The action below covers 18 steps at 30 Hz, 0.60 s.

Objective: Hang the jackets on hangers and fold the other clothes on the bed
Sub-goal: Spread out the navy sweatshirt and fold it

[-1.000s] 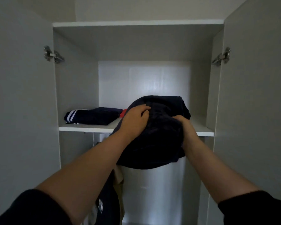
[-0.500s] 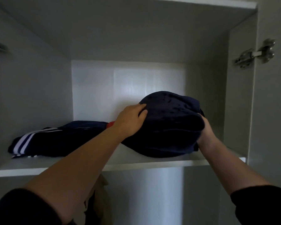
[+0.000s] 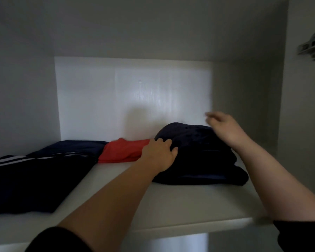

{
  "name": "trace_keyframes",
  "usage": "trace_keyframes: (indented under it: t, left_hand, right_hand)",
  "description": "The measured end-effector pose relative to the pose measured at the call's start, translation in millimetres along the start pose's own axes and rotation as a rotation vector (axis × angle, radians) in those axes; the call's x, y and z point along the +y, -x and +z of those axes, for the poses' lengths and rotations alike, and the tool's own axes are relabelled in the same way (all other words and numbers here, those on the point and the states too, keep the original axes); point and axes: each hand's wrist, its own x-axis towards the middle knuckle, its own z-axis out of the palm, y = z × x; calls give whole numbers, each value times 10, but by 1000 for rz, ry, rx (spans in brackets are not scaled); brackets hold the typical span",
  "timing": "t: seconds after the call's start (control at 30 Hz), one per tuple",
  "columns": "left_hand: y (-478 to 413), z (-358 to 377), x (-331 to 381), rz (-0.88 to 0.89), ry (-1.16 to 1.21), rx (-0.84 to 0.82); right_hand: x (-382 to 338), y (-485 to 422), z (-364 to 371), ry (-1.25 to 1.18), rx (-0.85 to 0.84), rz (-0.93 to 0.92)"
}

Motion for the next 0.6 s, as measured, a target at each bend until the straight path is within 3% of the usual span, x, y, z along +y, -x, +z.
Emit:
trace_keyframes:
  t: [0.07,0.13,0.2,0.3,0.43,0.6]
  left_hand:
    - [-180,86,-14,-24,7,-28]
    - [-329,173,-41,-42,23,-37]
    - [-441,294,-84,-50,95,-47]
    - [-505,488,-202,-12,240,-4]
    - [-463,699,-430,58,104,67]
    - [-414,802,-683,-123,31,-28]
  right_hand:
    - [-51,-16,160,441,-357,-127]
    - [5,-84,282,887,-691,-105]
    - [104,-190,374,1014,-823,-10]
    - [278,-387,551,1041,-836,4]
    - [548,-619,760,1034,-776,-57]
    - [926,-858,944,888,-683,-161]
